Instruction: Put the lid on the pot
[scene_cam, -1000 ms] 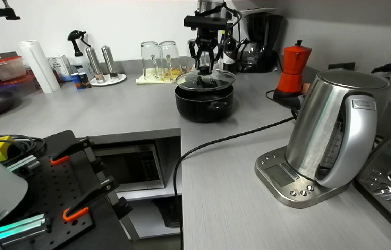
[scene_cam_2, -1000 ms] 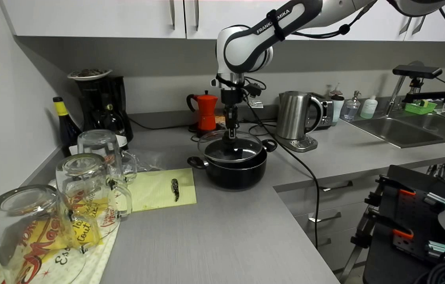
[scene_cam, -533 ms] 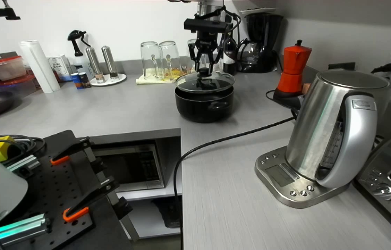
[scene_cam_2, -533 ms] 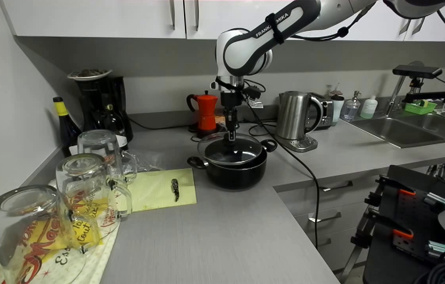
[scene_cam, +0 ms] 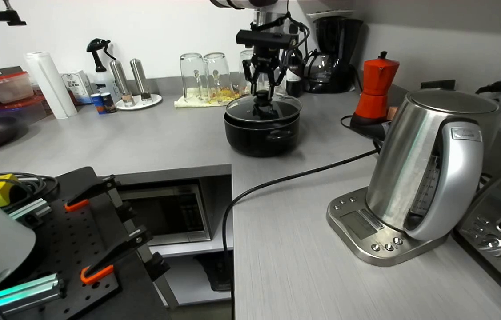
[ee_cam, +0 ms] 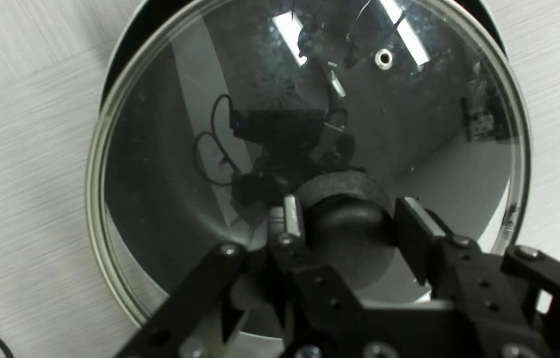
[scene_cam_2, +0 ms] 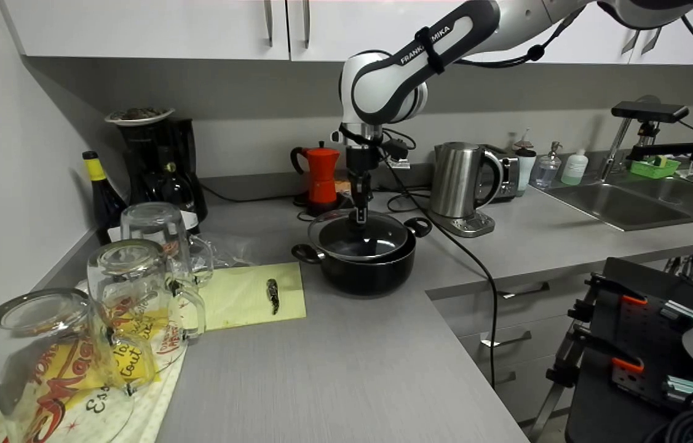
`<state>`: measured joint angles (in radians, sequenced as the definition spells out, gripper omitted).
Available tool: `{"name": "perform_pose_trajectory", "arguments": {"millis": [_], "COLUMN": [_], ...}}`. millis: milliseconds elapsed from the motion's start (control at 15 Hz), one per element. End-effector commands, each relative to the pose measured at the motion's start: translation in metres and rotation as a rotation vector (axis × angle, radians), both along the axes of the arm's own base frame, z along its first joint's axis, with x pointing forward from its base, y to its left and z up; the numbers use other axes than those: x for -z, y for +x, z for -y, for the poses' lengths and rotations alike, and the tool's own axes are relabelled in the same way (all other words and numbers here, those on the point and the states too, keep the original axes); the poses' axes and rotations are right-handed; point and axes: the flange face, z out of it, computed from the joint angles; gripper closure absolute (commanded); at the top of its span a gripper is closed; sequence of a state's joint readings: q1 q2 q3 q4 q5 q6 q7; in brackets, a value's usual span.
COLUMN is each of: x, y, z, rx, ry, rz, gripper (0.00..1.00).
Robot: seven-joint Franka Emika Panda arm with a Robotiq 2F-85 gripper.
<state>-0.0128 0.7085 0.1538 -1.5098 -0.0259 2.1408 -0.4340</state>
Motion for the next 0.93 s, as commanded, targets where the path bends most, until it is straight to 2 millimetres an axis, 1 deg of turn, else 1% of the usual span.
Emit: {"name": "perform_pose_trajectory", "arguments": {"millis": [0,533,867], "x": [-0.008,-0.006,-0.009], "y": [-0.009,-0.020,-0.031], "z": [0.005,0.017,0.025], "rx": [-0.002,0.021,0.035], "ry": [0.050,0.082,0.093], "rz": [0.032,0.067,0.078], "gripper": [0.76,0.76,0.76]}}
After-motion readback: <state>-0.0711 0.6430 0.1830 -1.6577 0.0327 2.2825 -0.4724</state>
